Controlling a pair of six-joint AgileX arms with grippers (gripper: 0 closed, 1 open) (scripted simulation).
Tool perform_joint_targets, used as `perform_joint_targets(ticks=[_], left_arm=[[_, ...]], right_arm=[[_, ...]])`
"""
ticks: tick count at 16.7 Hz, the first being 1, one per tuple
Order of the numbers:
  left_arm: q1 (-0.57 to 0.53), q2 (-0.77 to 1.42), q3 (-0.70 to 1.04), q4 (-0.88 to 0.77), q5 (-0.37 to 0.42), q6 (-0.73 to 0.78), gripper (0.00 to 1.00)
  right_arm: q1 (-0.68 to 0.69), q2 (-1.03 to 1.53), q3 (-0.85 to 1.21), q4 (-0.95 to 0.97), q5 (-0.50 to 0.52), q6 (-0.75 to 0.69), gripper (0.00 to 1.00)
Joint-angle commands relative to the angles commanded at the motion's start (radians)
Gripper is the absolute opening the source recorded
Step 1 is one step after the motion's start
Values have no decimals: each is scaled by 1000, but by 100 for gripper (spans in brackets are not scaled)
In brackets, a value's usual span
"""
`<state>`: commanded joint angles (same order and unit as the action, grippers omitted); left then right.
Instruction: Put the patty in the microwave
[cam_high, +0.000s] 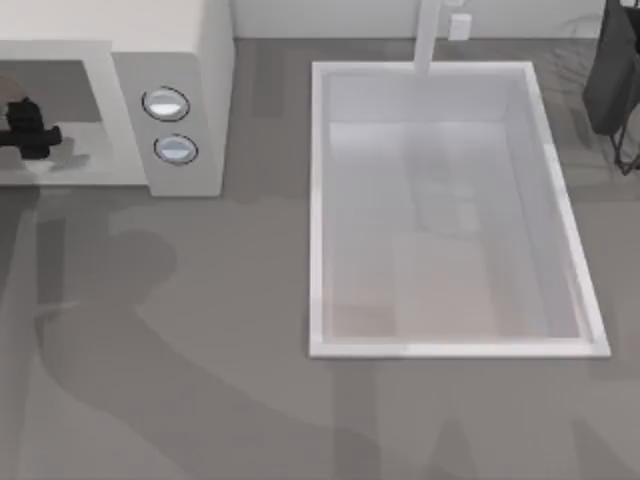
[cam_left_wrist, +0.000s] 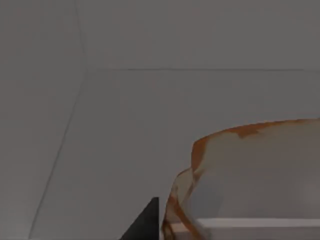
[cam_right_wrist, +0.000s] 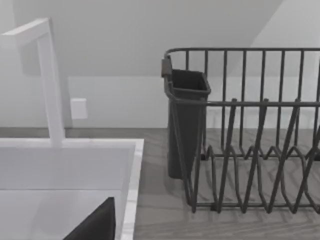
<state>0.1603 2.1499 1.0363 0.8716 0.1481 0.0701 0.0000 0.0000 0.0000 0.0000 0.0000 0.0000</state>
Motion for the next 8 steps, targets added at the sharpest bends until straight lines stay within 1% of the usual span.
perform_joint_targets(ticks=[4, 8], left_arm=[[-25, 108, 236, -61, -37, -15, 0], [-44, 246, 479, -190, -35, -19, 0]], right_arm=[[0, 0, 0, 0, 0, 0, 100], [0, 0, 0, 0, 0, 0, 100]])
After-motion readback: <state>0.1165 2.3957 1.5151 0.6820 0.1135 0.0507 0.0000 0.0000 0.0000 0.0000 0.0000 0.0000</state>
